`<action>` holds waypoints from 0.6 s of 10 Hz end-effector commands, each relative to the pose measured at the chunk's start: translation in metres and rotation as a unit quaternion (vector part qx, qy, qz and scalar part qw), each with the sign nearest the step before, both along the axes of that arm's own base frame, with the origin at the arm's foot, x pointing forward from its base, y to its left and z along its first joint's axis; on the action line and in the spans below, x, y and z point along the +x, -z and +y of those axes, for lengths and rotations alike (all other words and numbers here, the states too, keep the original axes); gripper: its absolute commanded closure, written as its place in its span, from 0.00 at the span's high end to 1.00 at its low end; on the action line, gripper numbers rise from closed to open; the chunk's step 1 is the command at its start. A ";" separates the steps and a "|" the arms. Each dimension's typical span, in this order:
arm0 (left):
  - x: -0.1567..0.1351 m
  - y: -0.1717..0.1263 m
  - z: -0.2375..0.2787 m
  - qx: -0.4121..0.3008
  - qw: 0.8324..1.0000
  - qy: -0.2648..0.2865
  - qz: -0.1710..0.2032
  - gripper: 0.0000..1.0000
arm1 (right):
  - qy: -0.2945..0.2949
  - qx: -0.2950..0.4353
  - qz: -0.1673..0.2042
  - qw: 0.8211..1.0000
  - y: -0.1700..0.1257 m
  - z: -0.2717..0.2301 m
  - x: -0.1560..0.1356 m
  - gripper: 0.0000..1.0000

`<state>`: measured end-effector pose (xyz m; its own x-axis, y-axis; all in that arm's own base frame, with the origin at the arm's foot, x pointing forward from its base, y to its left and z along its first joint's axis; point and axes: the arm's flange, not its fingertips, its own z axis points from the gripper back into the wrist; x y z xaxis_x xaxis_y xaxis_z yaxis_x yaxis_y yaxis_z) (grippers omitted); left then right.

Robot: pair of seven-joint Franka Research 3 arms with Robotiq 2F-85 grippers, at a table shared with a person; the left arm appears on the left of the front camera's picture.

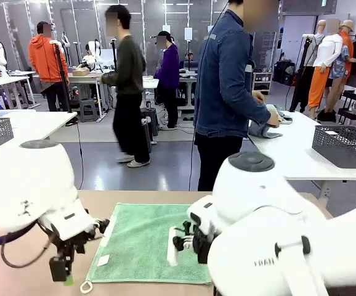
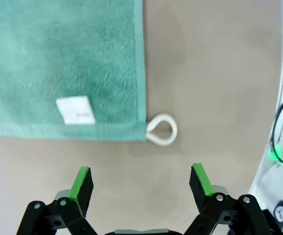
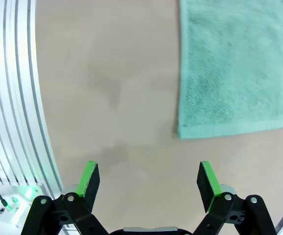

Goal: Fold the towels and place them in the basket.
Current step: When a person lays out a Towel with hook on the table, fold it in half twice.

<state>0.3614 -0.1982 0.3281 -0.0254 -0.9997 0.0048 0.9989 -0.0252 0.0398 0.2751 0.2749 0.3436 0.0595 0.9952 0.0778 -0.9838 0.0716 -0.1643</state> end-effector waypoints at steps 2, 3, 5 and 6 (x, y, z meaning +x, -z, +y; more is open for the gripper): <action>-0.045 0.017 0.000 -0.007 0.999 0.008 -0.036 1.00 | 0.029 -0.022 -0.036 0.999 0.003 0.019 -0.007 1.00; -0.055 0.017 -0.003 -0.012 0.999 0.015 -0.042 1.00 | 0.032 -0.027 -0.041 0.998 0.004 0.023 -0.012 1.00; -0.063 0.023 -0.007 -0.015 0.999 0.031 -0.042 1.00 | 0.038 -0.029 -0.044 0.998 0.008 0.027 -0.010 1.00; -0.062 0.026 -0.007 -0.018 0.999 0.032 -0.037 1.00 | 0.039 -0.025 -0.038 0.998 0.011 0.025 -0.006 1.00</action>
<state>0.3487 -0.2369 0.3242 -0.1027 -0.9945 0.0201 0.9906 -0.1004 0.0926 0.2631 0.2940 0.3413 0.1082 0.9938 0.0268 -0.9627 0.1115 -0.2466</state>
